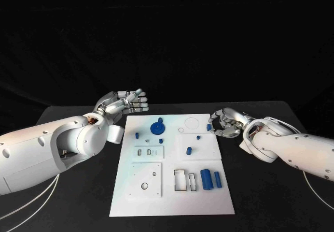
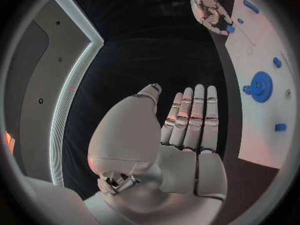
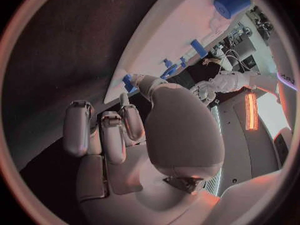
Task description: Assemble the parts on the task board
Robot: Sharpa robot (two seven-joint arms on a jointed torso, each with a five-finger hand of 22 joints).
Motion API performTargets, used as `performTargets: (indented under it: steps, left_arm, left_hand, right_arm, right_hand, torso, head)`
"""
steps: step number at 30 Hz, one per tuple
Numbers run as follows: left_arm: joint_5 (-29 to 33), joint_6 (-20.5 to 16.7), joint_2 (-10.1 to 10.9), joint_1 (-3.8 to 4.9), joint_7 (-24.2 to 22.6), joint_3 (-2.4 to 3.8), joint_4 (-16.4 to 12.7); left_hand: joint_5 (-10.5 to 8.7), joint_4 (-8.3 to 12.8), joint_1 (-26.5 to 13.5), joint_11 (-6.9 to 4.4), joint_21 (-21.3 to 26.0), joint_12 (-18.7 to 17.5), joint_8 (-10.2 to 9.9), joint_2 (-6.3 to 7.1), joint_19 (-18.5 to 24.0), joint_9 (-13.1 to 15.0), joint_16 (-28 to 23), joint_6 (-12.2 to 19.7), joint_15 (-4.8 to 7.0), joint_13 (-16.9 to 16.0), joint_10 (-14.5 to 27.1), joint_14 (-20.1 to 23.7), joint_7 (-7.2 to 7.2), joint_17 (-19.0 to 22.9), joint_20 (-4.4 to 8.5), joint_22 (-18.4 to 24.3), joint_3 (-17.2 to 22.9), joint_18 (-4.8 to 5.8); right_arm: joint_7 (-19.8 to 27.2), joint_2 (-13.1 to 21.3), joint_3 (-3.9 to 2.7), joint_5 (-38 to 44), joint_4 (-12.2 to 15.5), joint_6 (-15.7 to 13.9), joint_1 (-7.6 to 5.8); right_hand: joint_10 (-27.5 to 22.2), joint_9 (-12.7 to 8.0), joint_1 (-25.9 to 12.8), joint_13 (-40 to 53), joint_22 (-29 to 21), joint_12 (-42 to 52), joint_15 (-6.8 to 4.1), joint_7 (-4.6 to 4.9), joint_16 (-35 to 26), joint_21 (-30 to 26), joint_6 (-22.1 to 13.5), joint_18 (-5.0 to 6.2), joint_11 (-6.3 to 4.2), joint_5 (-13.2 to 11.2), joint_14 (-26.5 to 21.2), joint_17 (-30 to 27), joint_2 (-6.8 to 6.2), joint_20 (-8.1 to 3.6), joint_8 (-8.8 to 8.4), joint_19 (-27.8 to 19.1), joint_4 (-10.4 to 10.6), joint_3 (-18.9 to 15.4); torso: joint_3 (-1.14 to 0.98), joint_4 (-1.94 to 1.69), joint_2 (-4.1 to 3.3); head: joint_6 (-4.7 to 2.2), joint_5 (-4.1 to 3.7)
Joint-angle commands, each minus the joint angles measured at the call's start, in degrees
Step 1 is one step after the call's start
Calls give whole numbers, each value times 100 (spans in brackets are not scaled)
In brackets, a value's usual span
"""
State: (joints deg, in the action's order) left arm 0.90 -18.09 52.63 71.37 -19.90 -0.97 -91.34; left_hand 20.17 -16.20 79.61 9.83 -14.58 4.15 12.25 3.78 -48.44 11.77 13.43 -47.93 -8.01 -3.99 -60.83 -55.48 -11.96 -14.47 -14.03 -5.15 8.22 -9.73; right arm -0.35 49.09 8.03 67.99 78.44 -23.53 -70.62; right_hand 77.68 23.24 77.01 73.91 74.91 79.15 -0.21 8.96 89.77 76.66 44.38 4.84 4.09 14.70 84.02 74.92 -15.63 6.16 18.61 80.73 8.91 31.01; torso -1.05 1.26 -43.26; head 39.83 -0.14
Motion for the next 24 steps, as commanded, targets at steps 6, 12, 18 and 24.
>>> performTargets:
  steps: [6, 12, 18, 24]
  left_arm:
    - [-24, 121, -9, 2, -25, 4, -15]
    - [-27, 123, -9, 2, -21, 4, -13]
    - [-30, 132, -9, 2, -17, 4, -12]
    - [-31, 138, -8, 2, -12, 4, -10]
  left_hand:
    - [-2, 33, 13, 16, 21, -29, -15, -48, 25, -7, -14, 13, -2, -6, -26, 23, -29, -7, -17, 7, -6, -56]
    - [-4, 30, 10, 19, 24, -32, -22, -50, 26, -9, -14, 23, -4, -5, -21, 28, -34, -11, -19, 9, -9, -56]
    - [-4, 30, 10, 19, 24, -32, -22, -50, 26, -9, -14, 23, -4, -5, -21, 28, -34, -11, -19, 9, -9, -56]
    - [-4, 30, 10, 19, 24, -32, -22, -50, 26, -9, -14, 23, -4, -5, -21, 28, -34, -11, -19, 9, -9, -56]
  right_arm:
    - [-49, -72, -1, 105, -19, 107, 5]
    - [-58, -96, -1, 110, -37, 126, 5]
    - [-70, -112, -1, 121, -47, 136, 5]
    - [-86, -133, -1, 132, -62, 135, 5]
  right_hand:
    - [30, 8, -34, 42, 44, 38, 22, -20, 23, -1, 179, -74, -9, -73, 598, 1508, 65, -4, 85, -5, -47, 34]
    - [46, 28, -62, 55, 51, 49, 1, -51, 23, -2, 304, -74, -35, -91, 598, 1508, 88, -20, 147, -1, -68, 56]
    - [61, 37, -73, 71, 63, 61, -9, -66, 23, 5, 351, -76, -48, -105, 598, 1508, 100, -29, 171, 6, -78, 66]
    - [70, 52, -89, 78, 67, 67, -27, -90, 23, 3, 427, -76, -68, -123, 598, 1508, 128, -44, 209, 8, -92, 86]
  torso:
    - [-9, 7, 3]
    - [-6, 3, 4]
    - [-8, -3, 2]
    - [-8, 0, 5]
  head:
    - [24, 15]
    - [32, 12]
    - [31, 21]
    - [38, 32]
